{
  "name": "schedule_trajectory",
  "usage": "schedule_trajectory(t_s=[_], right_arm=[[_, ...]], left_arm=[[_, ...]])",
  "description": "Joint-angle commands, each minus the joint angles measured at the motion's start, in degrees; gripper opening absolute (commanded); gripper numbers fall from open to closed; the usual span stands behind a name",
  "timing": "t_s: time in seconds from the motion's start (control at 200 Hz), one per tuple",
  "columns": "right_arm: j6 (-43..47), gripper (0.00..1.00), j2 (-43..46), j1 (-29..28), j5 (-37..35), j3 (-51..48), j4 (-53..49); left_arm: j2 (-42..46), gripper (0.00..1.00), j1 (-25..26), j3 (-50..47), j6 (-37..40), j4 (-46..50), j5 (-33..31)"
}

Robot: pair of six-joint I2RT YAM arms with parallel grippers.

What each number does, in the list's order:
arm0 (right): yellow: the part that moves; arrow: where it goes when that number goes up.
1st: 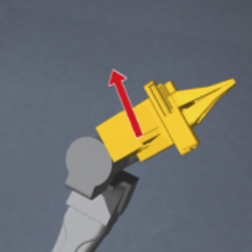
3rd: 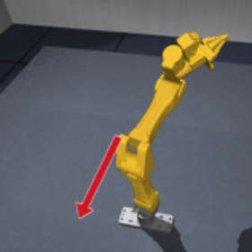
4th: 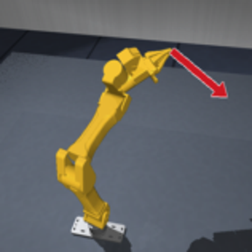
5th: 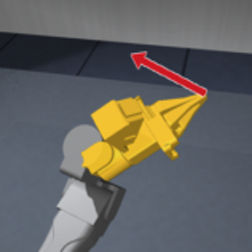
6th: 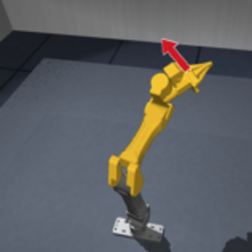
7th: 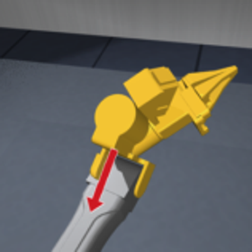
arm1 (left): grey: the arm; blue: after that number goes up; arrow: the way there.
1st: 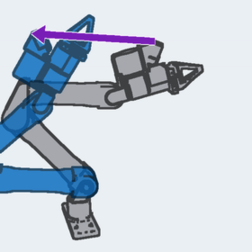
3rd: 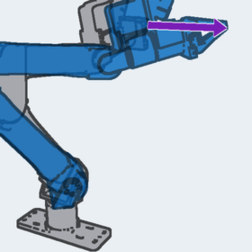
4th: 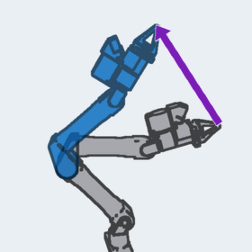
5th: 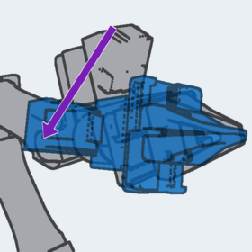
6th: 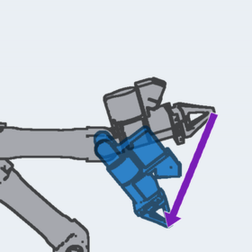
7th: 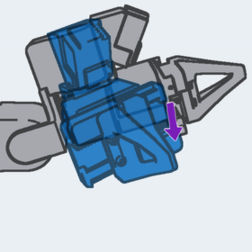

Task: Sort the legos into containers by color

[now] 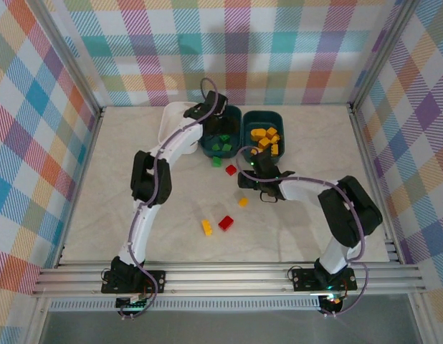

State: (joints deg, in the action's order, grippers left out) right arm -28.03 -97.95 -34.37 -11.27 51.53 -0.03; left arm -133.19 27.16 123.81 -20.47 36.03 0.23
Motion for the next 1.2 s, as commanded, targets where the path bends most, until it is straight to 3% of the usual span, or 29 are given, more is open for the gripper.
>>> schedule_trajectory(t_s=[0.0, 0.215, 0.495, 0.68, 0.845, 1.025, 1.195], right_arm=[[0.68, 0.77, -2.91, -0.86, 0.87, 3.31, -1.74], [-1.29, 0.75, -7.81, -1.48, -2.28, 6.66, -4.36], [-0.23, 0.48, -10.27, -2.85, -5.85, 8.59, -4.67], [1.33, 0.45, -8.82, -3.84, -9.15, 8.06, -4.97], [2.18, 0.44, -4.47, -5.11, -9.73, 7.23, -5.99], [3.85, 0.45, 0.35, -6.14, -9.13, 9.59, -7.96], [8.01, 0.45, -3.53, -6.05, -10.33, 17.95, -8.56]], left_arm=[[16.60, 0.81, -0.36, -12.73, -0.14, -6.29, 0.08], [42.60, 0.86, -0.79, -51.91, -7.28, -21.22, -4.65], [64.24, 0.89, -1.23, -85.91, -17.25, -27.31, -13.48], [72.98, 0.91, -1.23, -92.70, -17.90, -22.88, -15.68], [75.09, 0.93, -1.23, -95.55, -18.25, -21.77, -15.46], [74.06, 0.93, -1.23, -99.93, -21.35, -25.41, -11.16], [73.01, 0.93, -1.15, -103.14, -24.27, -28.81, -6.72]])
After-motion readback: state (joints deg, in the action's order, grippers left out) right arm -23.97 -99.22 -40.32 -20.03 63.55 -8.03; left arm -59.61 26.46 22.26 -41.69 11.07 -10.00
